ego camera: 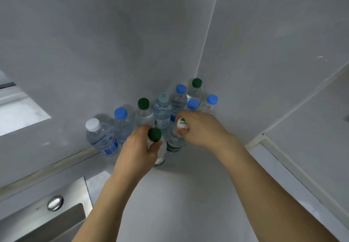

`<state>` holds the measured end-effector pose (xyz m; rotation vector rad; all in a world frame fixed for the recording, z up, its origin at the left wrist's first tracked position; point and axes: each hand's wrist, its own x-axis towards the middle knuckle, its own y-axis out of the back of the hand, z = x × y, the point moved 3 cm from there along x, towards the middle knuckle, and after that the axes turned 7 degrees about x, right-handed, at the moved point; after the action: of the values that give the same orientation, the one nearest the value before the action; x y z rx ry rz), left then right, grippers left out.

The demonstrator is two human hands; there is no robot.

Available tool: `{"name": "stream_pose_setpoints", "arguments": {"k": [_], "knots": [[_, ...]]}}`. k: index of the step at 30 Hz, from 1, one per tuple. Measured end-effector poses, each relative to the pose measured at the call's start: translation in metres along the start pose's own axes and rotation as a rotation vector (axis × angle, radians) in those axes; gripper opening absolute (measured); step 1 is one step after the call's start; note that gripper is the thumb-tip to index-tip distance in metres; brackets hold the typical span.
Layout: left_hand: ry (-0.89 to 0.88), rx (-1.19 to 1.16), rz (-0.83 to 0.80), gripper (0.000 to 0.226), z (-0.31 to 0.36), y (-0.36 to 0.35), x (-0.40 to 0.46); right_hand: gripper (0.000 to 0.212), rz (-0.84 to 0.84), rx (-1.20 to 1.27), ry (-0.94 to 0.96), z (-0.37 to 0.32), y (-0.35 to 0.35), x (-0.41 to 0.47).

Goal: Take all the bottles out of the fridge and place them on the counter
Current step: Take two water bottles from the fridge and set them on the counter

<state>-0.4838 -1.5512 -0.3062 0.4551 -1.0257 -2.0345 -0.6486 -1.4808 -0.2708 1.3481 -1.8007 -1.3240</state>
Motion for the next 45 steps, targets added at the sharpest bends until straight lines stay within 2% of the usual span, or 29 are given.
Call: {"name": "stream_pose_setpoints", "arguments": {"k": [10,16,24,30,37,40,42,45], "knots": [[-0.056,0.029,0.072,0.024,-0.008,-0.012,0.032,0.024,0.047,-0.037,0.069,-0.004,-0.006,0.049],[-0.098,0.022,0.086,0.029,-0.012,-0.02,0.036,0.023,0.082,0.042,0.019,0.002,-0.014,0.051],[-0.102,0.037,0.061,0.027,-0.011,-0.018,0.037,0.049,0.136,0.103,-0.057,0.0,-0.022,0.04],[-0.096,0.1,0.065,0.026,-0.013,-0.01,0.043,0.069,0.179,0.243,-0.112,0.0,-0.02,0.002],[0.0,0.134,0.009,0.03,-0.006,-0.011,0.041,0.064,0.24,0.332,-0.179,0.006,-0.016,-0.057],[0.022,0.157,0.0,0.043,0.002,-0.004,0.032,0.062,0.241,0.344,-0.202,0.005,-0.011,-0.082],[-0.019,0.165,0.04,0.052,0.012,0.001,0.024,0.063,0.216,0.362,-0.231,0.008,-0.007,-0.097],[-0.174,0.219,0.073,0.057,0.041,0.004,0.0,0.064,0.213,0.353,-0.248,0.013,0.004,-0.129]]}}
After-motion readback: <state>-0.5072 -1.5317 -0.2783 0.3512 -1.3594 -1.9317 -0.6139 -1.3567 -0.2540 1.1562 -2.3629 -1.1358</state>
